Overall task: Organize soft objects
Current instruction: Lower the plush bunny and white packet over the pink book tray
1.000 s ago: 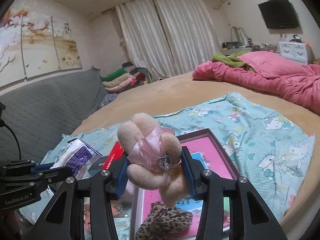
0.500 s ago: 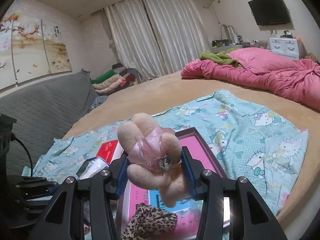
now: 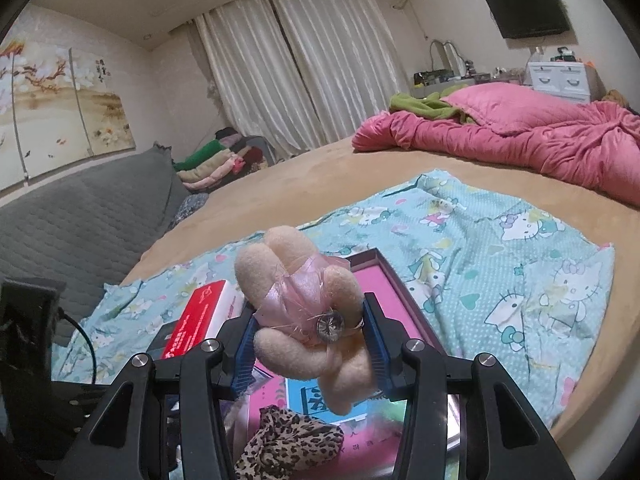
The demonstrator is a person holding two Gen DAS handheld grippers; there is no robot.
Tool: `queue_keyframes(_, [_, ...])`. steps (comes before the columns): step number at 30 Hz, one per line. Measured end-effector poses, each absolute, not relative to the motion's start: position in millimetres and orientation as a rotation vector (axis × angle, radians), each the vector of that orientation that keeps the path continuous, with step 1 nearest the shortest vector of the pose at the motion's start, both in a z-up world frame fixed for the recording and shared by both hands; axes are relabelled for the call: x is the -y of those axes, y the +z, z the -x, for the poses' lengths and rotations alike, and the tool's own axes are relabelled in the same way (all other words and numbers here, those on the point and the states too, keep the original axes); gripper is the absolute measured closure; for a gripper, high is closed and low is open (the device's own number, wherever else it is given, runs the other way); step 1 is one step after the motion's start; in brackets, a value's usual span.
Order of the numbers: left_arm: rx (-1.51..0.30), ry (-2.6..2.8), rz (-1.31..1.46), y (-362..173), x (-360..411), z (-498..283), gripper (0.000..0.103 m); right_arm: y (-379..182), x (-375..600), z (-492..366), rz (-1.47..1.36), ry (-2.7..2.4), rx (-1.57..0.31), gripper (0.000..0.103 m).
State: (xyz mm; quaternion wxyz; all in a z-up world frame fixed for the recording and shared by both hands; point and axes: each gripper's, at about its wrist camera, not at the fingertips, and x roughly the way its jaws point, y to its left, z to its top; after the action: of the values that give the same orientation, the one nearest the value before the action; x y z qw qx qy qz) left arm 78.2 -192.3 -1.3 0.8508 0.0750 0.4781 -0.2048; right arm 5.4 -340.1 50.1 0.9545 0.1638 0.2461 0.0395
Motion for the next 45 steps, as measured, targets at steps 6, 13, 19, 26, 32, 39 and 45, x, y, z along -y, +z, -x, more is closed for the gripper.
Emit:
queue_keyframes(6, [-1.039, -0.437, -0.174, -15, 198, -79, 0.087, 41, 335, -11, -0.336, 0.121, -0.547, 0.053])
queue_keyframes(13, [-1.068, -0.44, -0.178, -28, 200, -83, 0.087, 31, 332, -17, -0.307, 0.105, -0.594, 0.053])
queue_keyframes(19, [-1.081, -0.446, -0.179, -34, 202, -86, 0.087, 25, 333, -21, -0.289, 0.09, -0.624, 0.053])
queue_keyframes(26, [-1.086, -0.448, -0.177, -38, 203, -87, 0.087, 15, 329, -29, -0.284, 0.119, -0.674, 0.053])
queue_keyframes(32, [-1.087, -0.45, -0.174, -39, 202, -87, 0.087, 0, 327, -37, -0.294, 0.139, -0.741, 0.052])
queue_keyframes(39, [-1.092, -0.454, -0.161, -43, 201, -87, 0.087, -9, 319, -41, -0.257, 0.139, -0.776, 0.051])
queue_keyframes(45, [-1.095, -0.453, -0.15, -43, 199, -88, 0.086, -20, 316, -47, -0.236, 0.129, -0.811, 0.05])
